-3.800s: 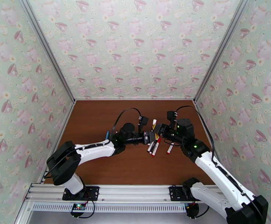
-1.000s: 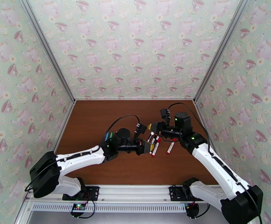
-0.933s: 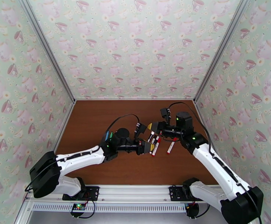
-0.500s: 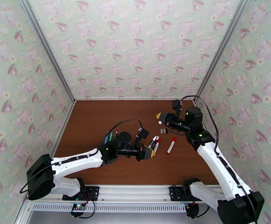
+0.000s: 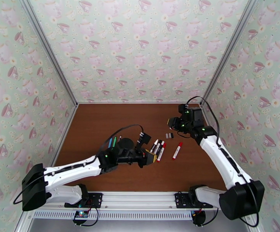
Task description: Open the pen caps
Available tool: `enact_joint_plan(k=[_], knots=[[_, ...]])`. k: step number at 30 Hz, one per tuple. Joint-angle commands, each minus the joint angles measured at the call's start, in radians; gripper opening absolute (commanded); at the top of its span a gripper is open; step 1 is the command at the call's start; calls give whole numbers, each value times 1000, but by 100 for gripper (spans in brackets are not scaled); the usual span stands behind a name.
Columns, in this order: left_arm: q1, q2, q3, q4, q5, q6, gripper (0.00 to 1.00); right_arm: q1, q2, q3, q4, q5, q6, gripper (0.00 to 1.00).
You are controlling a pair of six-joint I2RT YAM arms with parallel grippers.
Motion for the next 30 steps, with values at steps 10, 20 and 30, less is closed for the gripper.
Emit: enact_joint_plan(k=[10,20,30], knots=[[19,-33,-49,28,-35,-41,6,-105,201,-46,57,234,-137,5],[21,-4,-33,25,-9,-41,6,-110,415,-12,112,291,-158,10],[27,1,-29,-3,-14,-29,6,-119,565,70,95,302,-181,13]])
